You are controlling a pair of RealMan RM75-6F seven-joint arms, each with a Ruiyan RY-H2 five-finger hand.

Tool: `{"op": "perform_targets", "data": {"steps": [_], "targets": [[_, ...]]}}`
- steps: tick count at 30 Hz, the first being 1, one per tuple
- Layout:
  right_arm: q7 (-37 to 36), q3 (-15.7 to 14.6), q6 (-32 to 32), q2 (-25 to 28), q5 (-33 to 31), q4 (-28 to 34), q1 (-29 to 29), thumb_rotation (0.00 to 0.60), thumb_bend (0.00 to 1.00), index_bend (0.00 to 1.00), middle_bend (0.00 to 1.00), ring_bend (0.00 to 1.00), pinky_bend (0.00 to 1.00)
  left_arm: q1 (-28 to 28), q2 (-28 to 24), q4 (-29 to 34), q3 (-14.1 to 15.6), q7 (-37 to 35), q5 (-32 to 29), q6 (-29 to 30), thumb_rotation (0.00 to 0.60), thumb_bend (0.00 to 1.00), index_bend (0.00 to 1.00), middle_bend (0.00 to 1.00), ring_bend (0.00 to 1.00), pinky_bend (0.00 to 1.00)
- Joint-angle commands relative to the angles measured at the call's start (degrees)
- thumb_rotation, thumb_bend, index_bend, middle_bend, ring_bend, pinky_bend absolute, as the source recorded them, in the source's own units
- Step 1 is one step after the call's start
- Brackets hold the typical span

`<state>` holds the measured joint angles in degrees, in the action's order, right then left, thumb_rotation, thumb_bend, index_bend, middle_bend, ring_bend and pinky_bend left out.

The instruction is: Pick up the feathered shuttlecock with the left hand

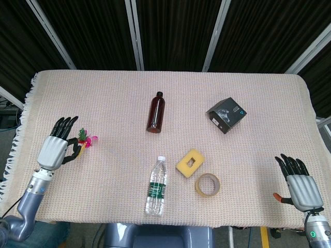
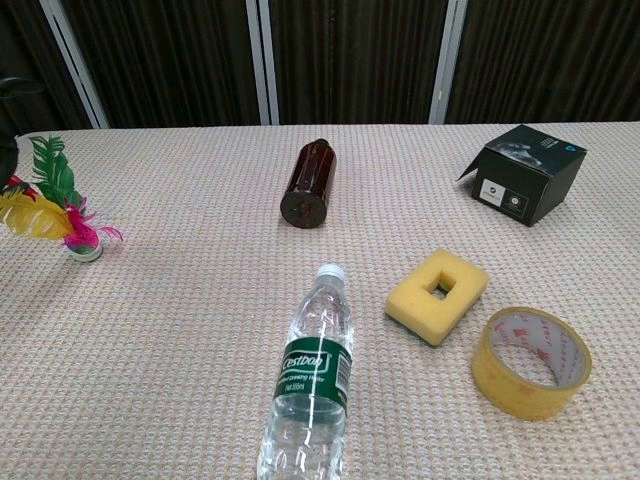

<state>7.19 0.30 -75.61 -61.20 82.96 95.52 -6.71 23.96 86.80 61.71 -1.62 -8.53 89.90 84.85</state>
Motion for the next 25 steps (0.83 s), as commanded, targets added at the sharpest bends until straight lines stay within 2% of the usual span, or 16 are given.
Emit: {"op": "perform_targets", "data": {"steps": [1, 5, 7, 9, 12, 14, 16, 19, 21, 25], "targets": [[0.4, -0.1, 0.1, -0.2, 0.0, 0.0, 0.0, 0.6, 0.11, 0.0, 0.0, 0.0, 0.0, -2.2, -1.6, 0.7, 0.9, 0.2, 0.2, 1.9, 0.6, 0.41, 0.6, 0.0, 0.0, 0.0], [0.9, -0.2, 0.7, -0.5, -0.4, -0.1, -0.2, 0.6, 0.11, 0.0, 0.0, 0.0, 0.0, -5.0, -3.5, 1.4, 1.0, -0.6, -0.1, 4.9, 0.6, 0.41, 0.57, 0.0, 0.0, 0.0], [1.2, -0.2, 1.0, -0.6, -0.6, -0.1, -0.3, 0.6, 0.11, 0.0, 0.0, 0.0, 0.0, -6.1, -4.4, 1.8, 1.0, -1.5, 0.1, 6.5, 0.6, 0.38, 0.47, 0.0, 0.0, 0.0], [1.4, -0.2, 1.2, -0.7, -0.7, -0.1, -0.4, 0.6, 0.11, 0.0, 0.0, 0.0, 0.0, -7.3, -5.4, 2.8, 1.2, -2.7, 0.2, 7.8, 0.6, 0.32, 0.25, 0.0, 0.0, 0.0], [1.5, -0.2, 1.3, -0.8, -0.8, 0.0, -0.5, 0.6, 0.11, 0.0, 0.0, 0.0, 0.0, -10.0, -8.9, 7.0, 2.7, -5.0, 0.4, 9.2, 0.6, 0.29, 0.12, 0.0, 0.0, 0.0], [1.3, -0.2, 1.3, -0.7, -0.8, 0.2, -0.5, 0.6, 0.11, 0.0, 0.0, 0.0, 0.0, -12.4, -12.1, 10.9, 4.3, -1.0, -1.2, 8.3, 0.6, 0.28, 0.09, 0.0, 0.0, 0.0], [1.1, -0.3, 1.1, -0.5, -0.5, 0.3, -0.4, 0.6, 0.11, 0.0, 0.0, 0.0, 0.0, -16.1, -15.5, 16.5, 5.6, 6.6, -3.6, 9.6, 0.6, 0.28, 0.07, 0.0, 0.0, 0.0], [0.6, -0.5, 0.7, -0.3, 0.2, 0.4, -0.2, 0.6, 0.11, 0.0, 0.0, 0.0, 0.0, -20.4, -18.6, 24.7, 7.1, 13.5, -6.8, 10.8, 0.6, 0.17, 0.05, 0.0, 0.0, 0.0], [0.2, -0.7, 0.2, -0.1, 1.0, 0.5, -0.1, 0.6, 0.11, 0.0, 0.0, 0.0, 0.0, -21.6, -20.5, 28.5, 7.0, 14.2, -7.3, 11.7, 0.6, 0.08, 0.04, 0.0, 0.0, 0.0], [-0.3, -0.9, 0.1, 0.1, 1.6, 0.4, -0.1, 0.6, 0.11, 0.0, 0.0, 0.0, 0.0, -22.0, -20.9, 28.5, 5.1, 13.9, -7.8, 12.2, 0.6, 0.07, 0.04, 0.0, 0.0, 0.0]]}}
